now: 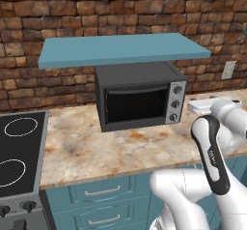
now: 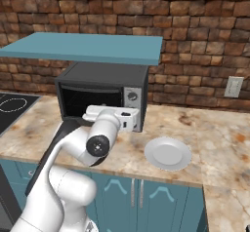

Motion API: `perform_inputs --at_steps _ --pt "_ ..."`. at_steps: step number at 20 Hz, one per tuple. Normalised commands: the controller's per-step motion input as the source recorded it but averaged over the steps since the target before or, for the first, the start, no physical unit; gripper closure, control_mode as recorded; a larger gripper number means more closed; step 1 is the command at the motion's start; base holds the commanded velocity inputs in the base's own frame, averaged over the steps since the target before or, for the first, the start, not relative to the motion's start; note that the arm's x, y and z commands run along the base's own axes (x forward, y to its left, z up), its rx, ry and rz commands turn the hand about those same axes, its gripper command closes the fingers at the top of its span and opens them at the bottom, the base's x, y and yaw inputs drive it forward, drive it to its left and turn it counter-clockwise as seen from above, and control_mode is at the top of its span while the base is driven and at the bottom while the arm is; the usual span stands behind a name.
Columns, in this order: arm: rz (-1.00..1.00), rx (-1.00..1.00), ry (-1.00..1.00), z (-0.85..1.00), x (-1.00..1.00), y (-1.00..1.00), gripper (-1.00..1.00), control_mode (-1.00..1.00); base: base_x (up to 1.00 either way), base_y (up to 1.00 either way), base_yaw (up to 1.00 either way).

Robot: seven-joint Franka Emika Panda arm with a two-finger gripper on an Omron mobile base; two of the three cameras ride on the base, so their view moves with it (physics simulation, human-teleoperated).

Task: Pull the toaster oven rack outwards. Pick up the baguette from the plate and place it on the toaster oven rack. Close the toaster oven door fully and set the temperature to the lowest setting.

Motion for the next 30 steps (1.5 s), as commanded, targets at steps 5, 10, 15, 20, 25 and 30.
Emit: perform_inputs --at_steps 5,10,15,20,25,30 --pt "0.00 0.03 0.00 -0.12 0.17 0.00 -1.00 -1.00 0.00 0.00 0.00" --pt "0.00 0.01 0.00 -0.05 0.19 0.00 -1.00 -1.00 0.00 0.00 0.00" --pt "0.00 0.04 0.00 -0.07 0.22 0.00 -1.00 -1.00 0.00 0.00 0.00" --pt "0.00 0.09 0.00 -0.07 0.22 -0.03 -1.00 -1.00 0.00 0.00 0.00" --pt "0.00 0.12 0.00 -0.01 0.15 -0.06 -1.00 -1.00 0.00 0.00 0.00" --pt "0.00 0.11 0.00 0.00 0.03 -0.02 -1.00 -1.00 0.00 0.00 0.00"
